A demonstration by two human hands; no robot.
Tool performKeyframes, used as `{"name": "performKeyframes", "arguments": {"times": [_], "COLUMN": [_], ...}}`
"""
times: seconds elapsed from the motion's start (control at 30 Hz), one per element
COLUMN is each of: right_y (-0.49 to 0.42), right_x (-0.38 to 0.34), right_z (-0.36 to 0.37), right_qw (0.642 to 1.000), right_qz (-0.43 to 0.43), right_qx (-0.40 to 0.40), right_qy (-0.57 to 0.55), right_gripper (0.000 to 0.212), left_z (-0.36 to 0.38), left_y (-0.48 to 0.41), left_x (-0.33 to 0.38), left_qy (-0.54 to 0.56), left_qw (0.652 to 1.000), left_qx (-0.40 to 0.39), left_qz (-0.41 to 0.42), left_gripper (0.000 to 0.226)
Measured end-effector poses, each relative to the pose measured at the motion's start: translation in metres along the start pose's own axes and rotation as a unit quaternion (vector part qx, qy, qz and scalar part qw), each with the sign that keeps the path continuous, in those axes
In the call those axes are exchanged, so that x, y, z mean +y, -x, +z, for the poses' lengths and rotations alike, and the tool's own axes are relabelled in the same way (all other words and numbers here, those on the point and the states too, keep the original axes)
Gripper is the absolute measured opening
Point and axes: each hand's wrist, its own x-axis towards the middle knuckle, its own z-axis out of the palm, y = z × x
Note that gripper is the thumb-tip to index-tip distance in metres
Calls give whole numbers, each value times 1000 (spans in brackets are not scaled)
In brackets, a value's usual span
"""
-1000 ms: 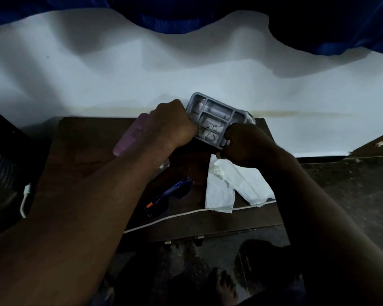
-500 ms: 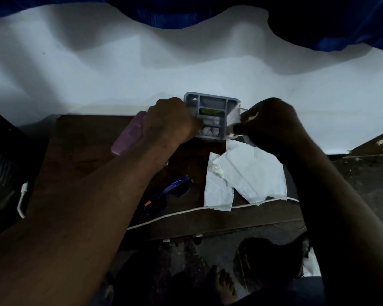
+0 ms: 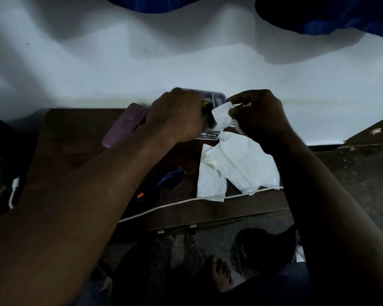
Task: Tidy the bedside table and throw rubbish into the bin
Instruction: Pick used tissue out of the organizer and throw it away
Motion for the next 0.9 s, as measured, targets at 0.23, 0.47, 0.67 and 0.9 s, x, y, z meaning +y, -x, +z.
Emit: {"name": "performKeyframes", "arguments": {"times": [0.23, 0.47, 0.67, 0.9], "right_y": [-1, -7, -6, -10], "right_x": [4, 5, 5, 6], "right_z": [-2, -3, -3, 6], "right_qw": [999, 997, 982, 949], "right_qz": [1, 10, 31, 72], "right_qx": [32, 82, 139, 55], "right_qy": [2, 0, -125, -302], "right_gripper": [23, 50, 83, 69], "left_z": [33, 56, 29, -11], "left_y": [12, 18, 18, 9], "left_x": [12, 20, 16, 3], "left_qy": [-7, -55, 23, 345], "left_qw": [963, 957, 970, 928], "left_qx": [-251, -240, -217, -112], "left_qz": [101, 153, 109, -88], "left_gripper": [32, 25, 25, 14]}}
